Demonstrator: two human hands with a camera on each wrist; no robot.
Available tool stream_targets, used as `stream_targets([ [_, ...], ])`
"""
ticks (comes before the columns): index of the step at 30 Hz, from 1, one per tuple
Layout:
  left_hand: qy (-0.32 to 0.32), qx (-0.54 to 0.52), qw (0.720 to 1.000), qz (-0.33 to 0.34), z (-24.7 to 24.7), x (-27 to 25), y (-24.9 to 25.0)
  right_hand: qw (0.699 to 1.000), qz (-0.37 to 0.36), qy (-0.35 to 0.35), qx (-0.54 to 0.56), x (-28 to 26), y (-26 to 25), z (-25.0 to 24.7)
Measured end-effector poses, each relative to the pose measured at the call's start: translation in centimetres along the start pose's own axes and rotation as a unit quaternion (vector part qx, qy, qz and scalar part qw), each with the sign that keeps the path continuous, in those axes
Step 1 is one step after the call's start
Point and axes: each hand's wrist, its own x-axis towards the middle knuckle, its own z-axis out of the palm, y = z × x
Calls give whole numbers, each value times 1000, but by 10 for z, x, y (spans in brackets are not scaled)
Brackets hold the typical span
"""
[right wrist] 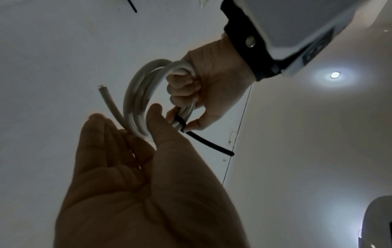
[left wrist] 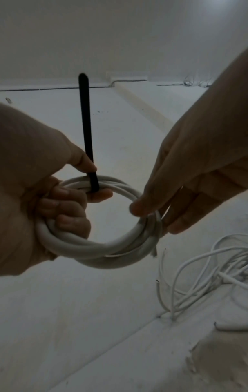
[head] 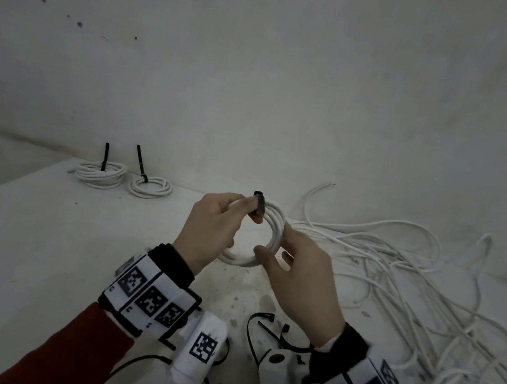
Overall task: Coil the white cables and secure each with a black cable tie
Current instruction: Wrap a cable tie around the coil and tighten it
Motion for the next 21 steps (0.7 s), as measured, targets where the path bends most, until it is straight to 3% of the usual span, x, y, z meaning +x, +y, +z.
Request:
stream_targets([
  [5, -15, -26, 999, -31, 8, -2, -5, 995, 71, 31, 69, 5, 8, 1],
  [9, -23, -17, 999, -36, 10, -4, -4, 949, 161, 17, 271, 4, 5, 0],
  [11, -23, -25, 998, -46, 6, -1, -6, 931, 180, -12, 318, 4, 1, -1],
  [16, -40, -44, 996, -68, -6, 6, -7, 930, 219, -77, 284, 8, -6, 0],
  [21, -61, -37, 994, -78, -6, 8, -10, 955, 198, -112, 189, 5, -12, -2],
])
